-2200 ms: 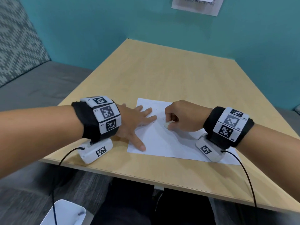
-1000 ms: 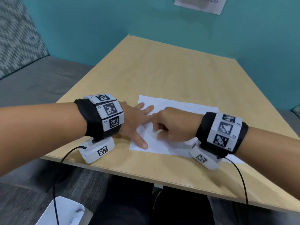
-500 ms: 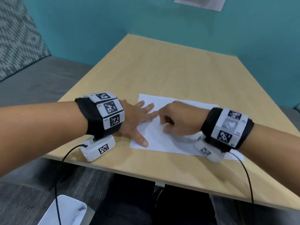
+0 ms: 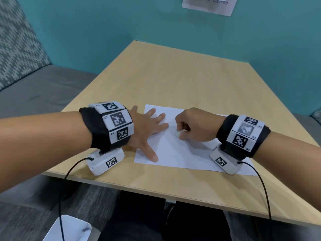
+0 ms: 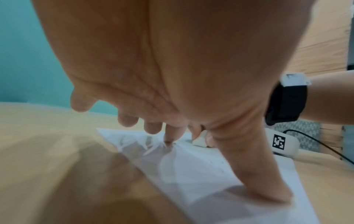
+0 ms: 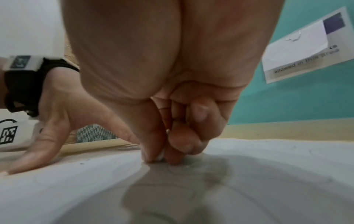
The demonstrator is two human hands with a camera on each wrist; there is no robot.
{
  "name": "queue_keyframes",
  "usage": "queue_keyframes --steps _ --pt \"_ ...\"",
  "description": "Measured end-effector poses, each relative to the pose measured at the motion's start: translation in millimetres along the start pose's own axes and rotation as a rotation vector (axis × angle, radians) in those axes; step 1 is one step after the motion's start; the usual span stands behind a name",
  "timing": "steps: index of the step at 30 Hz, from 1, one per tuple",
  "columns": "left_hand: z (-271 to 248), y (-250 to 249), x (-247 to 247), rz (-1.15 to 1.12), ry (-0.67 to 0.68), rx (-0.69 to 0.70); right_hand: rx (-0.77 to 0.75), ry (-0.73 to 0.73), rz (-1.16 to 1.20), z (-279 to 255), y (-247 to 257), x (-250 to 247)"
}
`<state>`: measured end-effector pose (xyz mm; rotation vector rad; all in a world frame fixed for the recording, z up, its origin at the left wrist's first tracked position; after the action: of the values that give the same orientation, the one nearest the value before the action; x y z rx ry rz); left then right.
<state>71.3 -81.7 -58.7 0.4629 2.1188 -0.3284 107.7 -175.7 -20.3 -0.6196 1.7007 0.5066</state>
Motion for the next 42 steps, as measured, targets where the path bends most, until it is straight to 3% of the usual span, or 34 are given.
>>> queue_keyframes --steps 5,10,15,19,23,28,33,38,42 --pt "15.5 -22.6 -1.1 -0.118 -0.053 0.125 -0.03 -0.017 0.0 -6.1 11.6 -4.7" --pt "16.5 -20.6 2.3 -0.162 -0.057 0.126 -0.217 0.079 0.037 -23.7 59.1 10.5" --pt "14.4 -22.5 -0.1 -0.078 -0.045 0.117 -0.069 0.013 0.007 -12.8 24.5 -5.8" --pt "10.8 -26.0 0.0 -0.127 -0.027 0.127 -0.235 0.118 0.045 -31.0 66.6 14.4" --pt "14.6 -21.8 0.9 -0.073 -0.04 0.097 -0.061 0.019 -0.036 -14.6 18.7 -5.9" --pt "16.6 -21.1 2.1 -0.106 -0.026 0.108 -0.215 0.123 0.01 -31.8 61.3 16.4" --pt "17.0 -18.1 2.5 -0.053 -0.031 0.07 -0.018 -0.011 -0.058 -8.5 2.4 -8.5" --pt "15.3 -22.4 1.1 -0.106 -0.029 0.111 -0.202 0.105 0.016 -25.2 52.9 14.2" --pt "18.0 -18.3 3.3 -0.075 -0.035 0.073 -0.033 -0.004 -0.035 -4.6 3.3 -8.7"
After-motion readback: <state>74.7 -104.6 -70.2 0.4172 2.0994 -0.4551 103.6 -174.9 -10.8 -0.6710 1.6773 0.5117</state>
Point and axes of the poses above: each hand's wrist, its own z-axis towards the middle knuckle, its own x-axis out of the palm, y = z × x, the point moved 10 cm from there along z, towards the middle knuckle, and after that the axes turned 10 degrees about -z, right-handed, at the moved point
